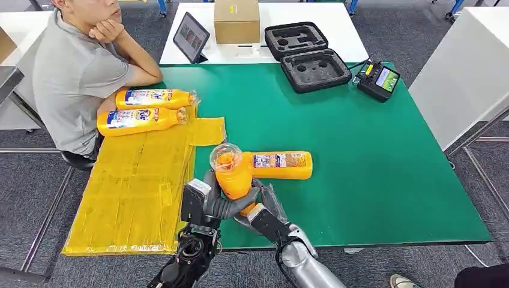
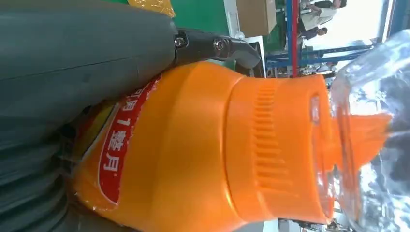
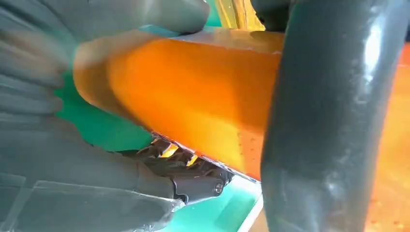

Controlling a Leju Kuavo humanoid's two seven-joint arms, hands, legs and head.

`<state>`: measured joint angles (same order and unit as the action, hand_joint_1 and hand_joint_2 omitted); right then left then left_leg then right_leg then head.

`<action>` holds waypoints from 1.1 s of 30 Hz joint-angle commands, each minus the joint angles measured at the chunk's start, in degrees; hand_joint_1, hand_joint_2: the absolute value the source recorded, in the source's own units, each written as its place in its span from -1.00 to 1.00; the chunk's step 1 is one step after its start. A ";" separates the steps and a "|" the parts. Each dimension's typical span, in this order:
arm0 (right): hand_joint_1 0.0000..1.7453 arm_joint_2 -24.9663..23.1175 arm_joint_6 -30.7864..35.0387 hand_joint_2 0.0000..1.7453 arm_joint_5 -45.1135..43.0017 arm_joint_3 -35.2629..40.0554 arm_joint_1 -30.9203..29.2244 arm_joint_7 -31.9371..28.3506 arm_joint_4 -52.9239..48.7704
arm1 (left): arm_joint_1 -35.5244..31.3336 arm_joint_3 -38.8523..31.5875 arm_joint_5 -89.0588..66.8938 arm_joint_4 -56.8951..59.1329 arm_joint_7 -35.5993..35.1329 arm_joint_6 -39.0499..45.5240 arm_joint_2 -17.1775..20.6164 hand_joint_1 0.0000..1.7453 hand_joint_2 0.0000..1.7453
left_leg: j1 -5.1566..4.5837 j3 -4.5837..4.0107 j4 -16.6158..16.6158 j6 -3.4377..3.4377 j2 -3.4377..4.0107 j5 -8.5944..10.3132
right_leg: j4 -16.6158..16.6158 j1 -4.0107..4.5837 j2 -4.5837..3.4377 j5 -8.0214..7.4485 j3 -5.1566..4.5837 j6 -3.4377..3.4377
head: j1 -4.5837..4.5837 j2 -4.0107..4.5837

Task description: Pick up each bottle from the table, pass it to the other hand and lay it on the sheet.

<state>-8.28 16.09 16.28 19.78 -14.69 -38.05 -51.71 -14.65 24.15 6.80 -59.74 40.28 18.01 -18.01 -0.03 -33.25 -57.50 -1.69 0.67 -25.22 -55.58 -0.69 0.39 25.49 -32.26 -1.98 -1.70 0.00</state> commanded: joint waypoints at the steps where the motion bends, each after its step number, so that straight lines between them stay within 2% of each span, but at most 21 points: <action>1: 1.00 0.71 -0.09 1.00 -0.86 2.65 -1.05 0.32 0.16 | -2.32 1.09 -0.76 3.50 -0.28 -0.65 0.89 1.00 1.00 | 0.03 0.07 0.02 0.07 -0.05 -0.01 | 0.02 0.03 -0.01 0.01 0.08 0.06 | 0.00 0.00; 5: 1.00 0.92 -0.22 1.00 -1.79 2.57 -1.10 0.36 0.03 | -2.42 1.33 -1.07 3.39 -0.28 -0.23 1.05 1.00 1.00 | 0.02 0.05 0.02 0.06 -0.04 0.00 | 0.02 0.02 0.00 0.01 0.06 0.05 | 0.00 0.00; 6: 0.92 0.96 -0.25 1.00 -1.95 2.57 -1.06 0.36 -0.04 | -2.47 1.27 -0.88 3.40 -0.28 -0.44 1.13 1.00 1.00 | 0.05 0.09 0.02 0.10 -0.08 -0.01 | 0.02 0.04 0.00 0.02 0.11 0.08 | 0.00 0.00; 8: 0.64 1.10 -0.45 1.00 -2.63 2.69 -0.91 0.48 -0.31 | -2.32 1.14 -1.05 2.58 -0.28 0.00 1.39 1.00 1.00 | 0.04 0.10 0.02 0.09 -0.05 -0.01 | 0.02 0.04 -0.01 0.02 0.10 0.08 | 0.00 0.00; 11: 0.68 1.07 -0.77 1.00 -3.35 2.62 -0.89 0.56 -0.32 | -2.55 0.78 -0.69 2.96 -0.28 -0.22 1.50 1.00 1.00 | 0.09 0.20 -0.01 0.17 -0.10 -0.07 | 0.02 0.08 -0.04 0.06 0.22 0.15 | 0.00 0.00; 13: 0.64 1.18 -0.86 1.00 -3.71 2.62 -0.94 0.50 -0.33 | -2.68 0.65 -0.60 3.01 -0.28 -0.36 1.48 1.00 1.00 | 0.06 0.15 0.01 0.13 -0.07 -0.04 | 0.02 0.06 -0.03 0.04 0.16 0.11 | 0.00 0.00; 16: 0.76 1.49 -0.89 1.00 -4.20 2.65 -0.90 0.41 -0.73 | -3.08 0.43 -0.61 3.34 -0.28 -0.22 1.33 1.00 1.00 | 0.04 0.14 0.02 0.10 -0.05 -0.03 | 0.03 0.04 -0.04 0.03 0.15 0.09 | 0.00 0.00; 25: 0.68 1.65 -1.08 1.00 -5.69 3.05 -1.74 0.63 -1.02 | -2.83 -0.29 -1.84 1.25 -0.28 0.93 2.25 1.00 1.00 | 0.02 0.05 0.01 0.07 0.01 0.00 | 0.01 0.02 -0.06 -0.01 0.04 0.06 | 0.00 0.00; 26: 0.54 1.63 -1.01 1.00 -5.79 3.07 -1.81 0.67 -1.03 | -2.88 -0.34 -1.96 1.08 -0.28 0.87 2.43 1.00 1.00 | 0.04 0.08 0.01 0.10 0.01 -0.01 | 0.01 0.03 -0.08 0.00 0.07 0.08 | 0.00 0.00; 27: 0.06 1.55 -1.04 1.00 -6.05 3.02 -1.86 0.75 -1.00 | -2.93 -0.47 -2.09 0.80 -0.28 0.75 2.73 1.00 1.00 | 0.02 0.05 0.01 0.07 0.04 -0.01 | 0.00 0.01 -0.09 -0.01 0.03 0.06 | 0.00 0.00; 28: -0.82 1.44 -1.02 1.00 -6.29 2.95 -1.87 0.82 -0.93 | -2.96 -0.62 -2.22 0.58 -0.28 0.74 2.93 1.00 1.00 | 0.04 0.10 0.01 0.10 0.03 -0.02 | 0.01 0.04 -0.10 0.00 0.08 0.08 | 0.02 0.00; 29: -0.82 1.31 -0.88 1.00 -6.57 2.79 -1.85 0.86 -0.89 | -2.92 -0.66 -2.59 0.26 -0.28 0.94 3.12 1.00 1.00 | 0.01 0.05 0.01 0.07 0.04 -0.01 | -0.01 0.01 -0.09 -0.01 0.02 0.06 | 0.00 0.00; 30: -1.00 1.07 -0.65 1.00 -7.03 2.51 -1.83 0.93 -0.76 | -2.86 -0.81 -2.89 -0.11 -0.28 1.15 3.37 1.00 1.00 | 0.05 0.10 0.01 0.11 0.04 -0.02 | 0.00 0.04 -0.12 0.00 0.08 0.10 | 0.00 0.00; 33: -1.00 1.07 -0.59 1.00 -8.38 2.51 -2.44 0.89 0.73 | -2.56 -0.06 -5.99 -1.77 -0.28 2.88 5.09 1.00 1.00 | 0.01 0.04 0.01 0.07 0.06 0.00 | -0.01 0.01 -0.10 -0.01 0.00 0.06 | 0.00 0.00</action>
<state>-7.32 15.15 9.97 21.55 -14.70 -37.55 -53.51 -15.49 24.02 4.24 -60.06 40.26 19.04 -17.42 -0.03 -33.26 -57.50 -1.70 0.67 -25.22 -55.58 -0.68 0.39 25.49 -32.26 -1.98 -1.71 0.00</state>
